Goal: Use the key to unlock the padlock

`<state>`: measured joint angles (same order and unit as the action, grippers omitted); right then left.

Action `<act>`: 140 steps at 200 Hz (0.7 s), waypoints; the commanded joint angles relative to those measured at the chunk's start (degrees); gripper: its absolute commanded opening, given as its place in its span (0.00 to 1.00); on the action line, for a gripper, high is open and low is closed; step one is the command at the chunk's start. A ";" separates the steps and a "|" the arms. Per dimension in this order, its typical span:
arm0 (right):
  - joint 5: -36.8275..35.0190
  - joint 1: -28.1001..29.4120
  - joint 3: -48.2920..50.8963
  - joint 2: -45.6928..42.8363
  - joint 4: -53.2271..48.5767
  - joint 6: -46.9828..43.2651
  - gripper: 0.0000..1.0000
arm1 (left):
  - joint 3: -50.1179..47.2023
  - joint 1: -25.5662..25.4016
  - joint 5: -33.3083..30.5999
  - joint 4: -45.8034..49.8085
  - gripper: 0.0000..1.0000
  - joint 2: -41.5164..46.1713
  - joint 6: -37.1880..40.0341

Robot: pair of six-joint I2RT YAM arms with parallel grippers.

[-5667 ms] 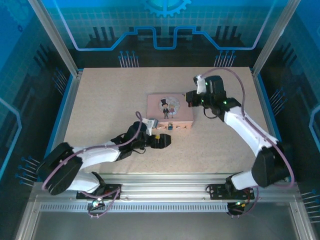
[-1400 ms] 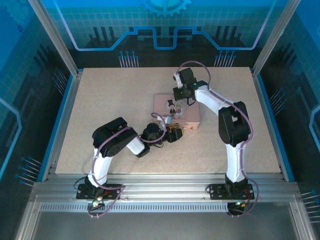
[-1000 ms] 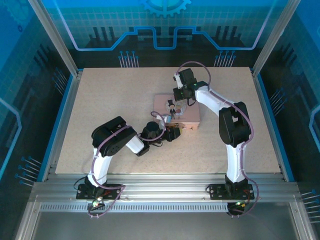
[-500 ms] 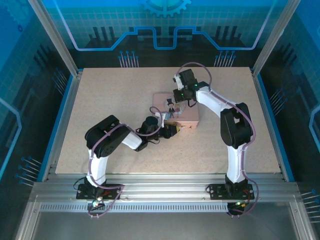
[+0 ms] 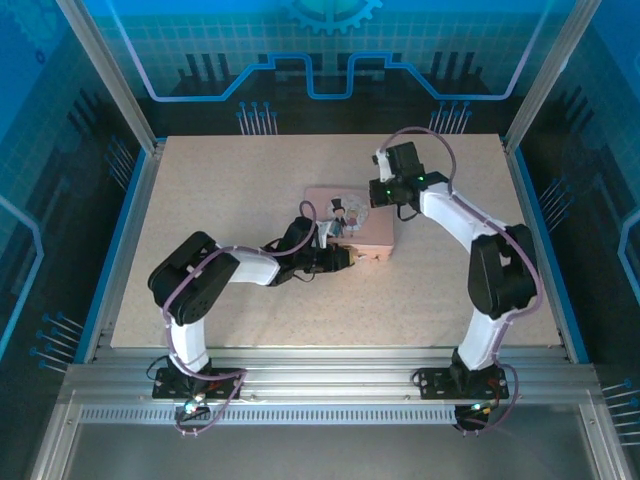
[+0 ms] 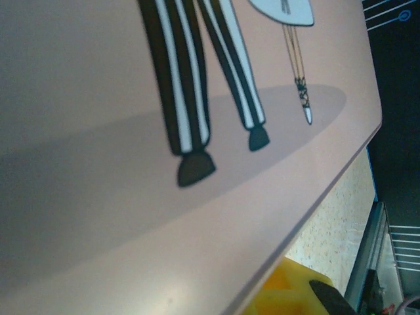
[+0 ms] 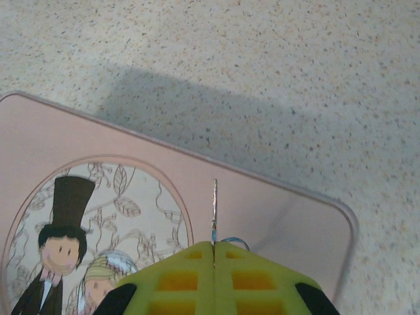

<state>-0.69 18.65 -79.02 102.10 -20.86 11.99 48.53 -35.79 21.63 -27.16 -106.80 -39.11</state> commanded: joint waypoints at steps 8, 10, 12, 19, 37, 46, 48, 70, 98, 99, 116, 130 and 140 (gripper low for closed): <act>3.29 -0.81 7.08 -8.56 4.73 3.45 0.00 | 2.81 0.59 2.87 12.47 0.05 3.86 -0.35; 3.45 -0.81 7.69 -9.18 5.01 3.61 0.00 | 3.08 0.56 2.84 12.94 0.05 4.05 -0.24; 3.66 -0.81 8.26 -9.72 5.30 3.80 0.00 | 3.20 0.62 2.93 13.34 0.05 4.23 -0.19; 4.37 -0.91 10.35 -11.74 6.11 4.42 0.00 | 3.56 0.58 3.06 14.47 0.05 4.71 -0.28; 7.05 -1.12 16.09 -17.43 9.09 6.21 0.00 | 4.30 0.60 3.44 16.16 0.05 5.77 -1.04; 8.46 -1.30 19.04 -20.38 10.25 7.30 0.00 | 4.90 0.60 3.84 17.17 0.05 6.15 -1.67; 8.78 -1.27 19.71 -21.07 10.59 7.45 0.00 | 5.04 0.62 3.83 17.43 0.06 6.25 -1.89; 14.17 -1.59 26.38 -27.48 13.38 8.45 0.00 | 6.35 0.56 4.22 19.25 0.07 7.30 -3.53; 21.22 -2.04 33.94 -34.87 16.76 10.30 0.00 | 7.31 0.68 4.08 19.89 0.07 8.18 -4.72; 21.41 -2.04 34.25 -35.18 16.88 10.36 0.00 | 7.38 0.70 4.15 19.92 0.07 8.18 -4.73; 24.16 -2.20 38.86 -40.03 19.46 12.05 0.00 | 8.06 0.63 4.40 20.28 0.07 8.32 -5.85; 26.53 -2.26 42.33 -43.93 21.43 13.41 0.00 | 8.36 0.67 4.75 20.37 0.07 8.34 -6.71; 27.48 -2.38 44.14 -46.26 22.03 14.20 0.00 | 8.57 0.65 4.91 20.55 0.07 8.42 -7.15</act>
<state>20.71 17.08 -38.30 60.73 -4.21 23.05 54.74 -35.40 24.56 -7.70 -101.06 -44.38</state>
